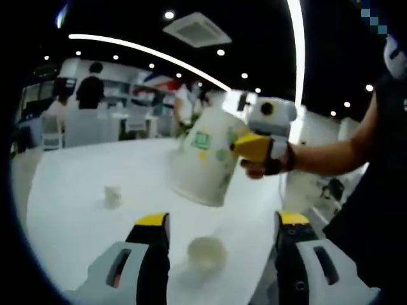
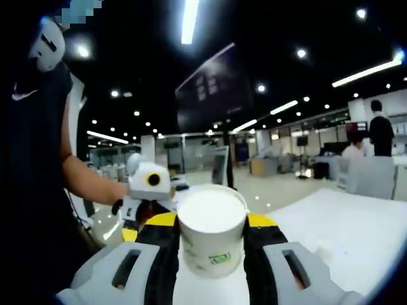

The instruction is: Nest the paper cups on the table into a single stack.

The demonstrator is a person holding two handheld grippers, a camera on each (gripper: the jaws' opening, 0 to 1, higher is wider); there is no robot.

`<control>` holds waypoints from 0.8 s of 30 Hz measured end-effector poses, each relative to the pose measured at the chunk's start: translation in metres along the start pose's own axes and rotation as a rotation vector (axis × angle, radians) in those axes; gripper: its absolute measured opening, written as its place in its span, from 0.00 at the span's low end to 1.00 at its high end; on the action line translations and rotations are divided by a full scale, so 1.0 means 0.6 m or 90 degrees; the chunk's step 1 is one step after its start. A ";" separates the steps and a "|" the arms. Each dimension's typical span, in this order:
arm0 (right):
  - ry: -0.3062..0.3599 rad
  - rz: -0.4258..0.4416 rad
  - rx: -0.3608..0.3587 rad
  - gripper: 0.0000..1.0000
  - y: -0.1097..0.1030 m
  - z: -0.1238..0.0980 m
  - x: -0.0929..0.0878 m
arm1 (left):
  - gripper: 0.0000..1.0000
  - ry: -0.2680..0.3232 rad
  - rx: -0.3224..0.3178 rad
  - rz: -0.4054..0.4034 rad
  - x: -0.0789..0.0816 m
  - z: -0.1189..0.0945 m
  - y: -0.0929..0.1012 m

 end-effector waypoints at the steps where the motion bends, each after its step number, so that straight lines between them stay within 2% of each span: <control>1: 0.001 0.000 0.002 0.36 -0.003 -0.001 0.001 | 0.62 0.000 -0.003 0.004 0.003 -0.001 0.002; 3: -0.002 0.000 0.006 0.36 -0.007 -0.002 0.001 | 0.59 0.018 -0.014 0.007 0.014 -0.005 0.006; 5: -0.006 -0.002 0.013 0.36 -0.010 -0.004 0.001 | 0.53 0.062 -0.035 -0.003 0.036 -0.012 0.012; 6: -0.002 -0.001 0.014 0.36 -0.011 -0.006 0.003 | 0.53 0.061 -0.026 -0.012 0.038 -0.018 0.009; 11: -0.012 -0.008 0.027 0.36 -0.017 -0.010 0.008 | 0.41 0.073 -0.034 -0.010 0.056 -0.040 0.003; 16: -0.022 -0.007 0.051 0.36 -0.026 -0.014 0.009 | 0.36 0.057 -0.059 0.006 0.065 -0.046 0.011; 18: -0.032 -0.005 0.062 0.36 -0.030 -0.018 0.005 | 0.29 0.045 -0.089 0.000 0.069 -0.044 0.020; 22: -0.055 -0.017 0.074 0.36 -0.034 -0.022 -0.006 | 0.13 0.023 -0.111 0.018 0.073 -0.040 0.028; 24: -0.064 -0.020 0.080 0.35 -0.036 -0.024 -0.011 | 0.10 0.014 -0.125 0.007 0.075 -0.040 0.030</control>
Point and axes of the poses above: the point that each gripper's makers call its tool centre point, and the gripper's own axes: z roughly forward along the fingers, y roughly to its right, x roughly out of its top, the point moved 6 cm from there along -z, roughly backward along the fingers, and after that the axes turned 12 degrees about -x, right-handed, at the moved point
